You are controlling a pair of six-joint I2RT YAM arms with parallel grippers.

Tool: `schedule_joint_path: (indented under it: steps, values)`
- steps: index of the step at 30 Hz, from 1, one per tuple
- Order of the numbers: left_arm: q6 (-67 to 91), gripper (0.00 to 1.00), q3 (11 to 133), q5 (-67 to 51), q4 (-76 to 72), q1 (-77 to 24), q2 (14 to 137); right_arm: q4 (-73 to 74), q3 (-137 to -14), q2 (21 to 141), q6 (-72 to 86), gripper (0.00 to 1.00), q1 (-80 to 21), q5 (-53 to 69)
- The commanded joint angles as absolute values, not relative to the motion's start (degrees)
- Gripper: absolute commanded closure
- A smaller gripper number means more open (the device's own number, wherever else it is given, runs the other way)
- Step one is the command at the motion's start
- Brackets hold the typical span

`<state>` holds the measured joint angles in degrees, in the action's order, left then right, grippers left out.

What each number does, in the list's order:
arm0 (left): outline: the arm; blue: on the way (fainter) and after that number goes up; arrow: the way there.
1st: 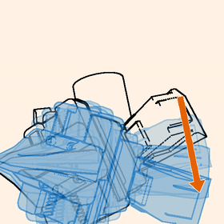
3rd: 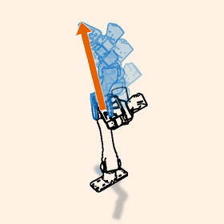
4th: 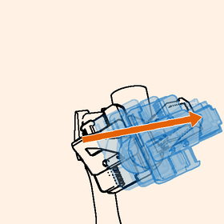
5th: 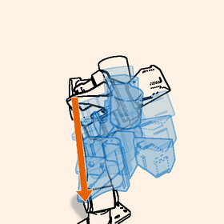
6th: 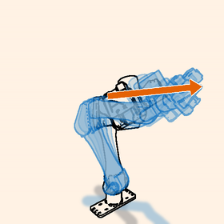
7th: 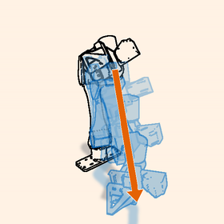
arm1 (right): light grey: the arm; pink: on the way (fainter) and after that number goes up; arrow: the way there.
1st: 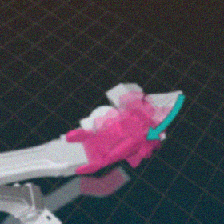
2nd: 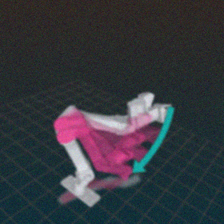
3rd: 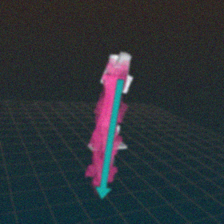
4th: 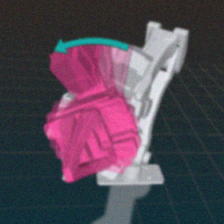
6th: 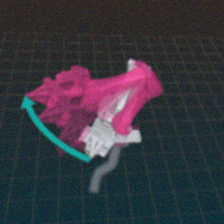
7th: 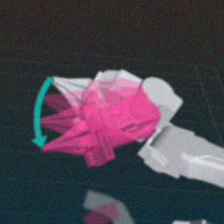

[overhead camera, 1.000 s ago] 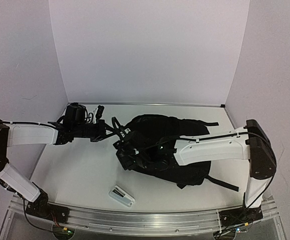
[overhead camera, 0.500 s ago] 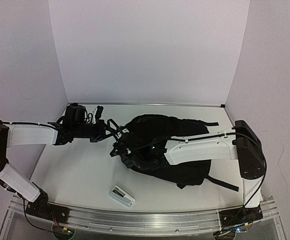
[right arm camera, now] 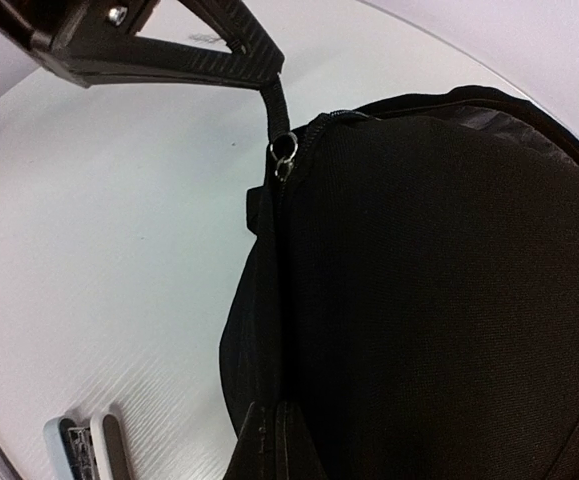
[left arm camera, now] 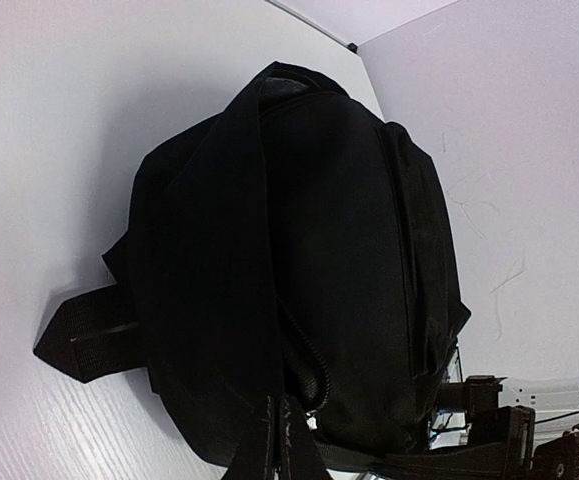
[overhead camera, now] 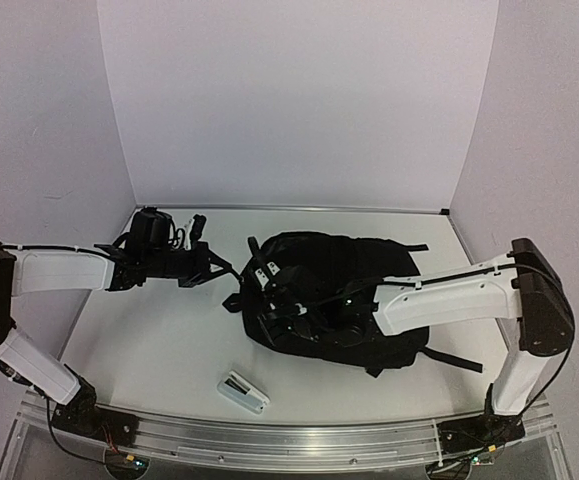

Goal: Pack the student bag
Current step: Zip the student bag at the center of the board.

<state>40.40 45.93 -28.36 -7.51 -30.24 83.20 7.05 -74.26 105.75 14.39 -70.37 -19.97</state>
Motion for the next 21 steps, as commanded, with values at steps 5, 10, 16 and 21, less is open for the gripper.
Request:
schedule_joint_path:
  steps: [5, 10, 16, 21]
  values:
    - [39.2, 1.0, 48.1, -26.8, -11.1, -29.6, 82.4, 5.1, -66.2, 98.8, 16.6, 1.0, -70.7, -10.5]
    - [38.9, 1.0, 48.7, -27.2, -10.6, -29.5, 84.1, 5.0, -62.0, 94.6, 18.3, 1.0, -71.3, -6.6]
    - [38.5, 1.0, 49.6, -29.1, -12.7, -29.5, 86.0, 5.1, -57.6, 90.6, 20.6, 1.0, -71.5, -0.6]
    - [37.2, 1.0, 51.5, -30.6, -13.1, -29.5, 88.1, 5.8, -53.4, 87.5, 23.4, 1.0, -72.1, 6.4]
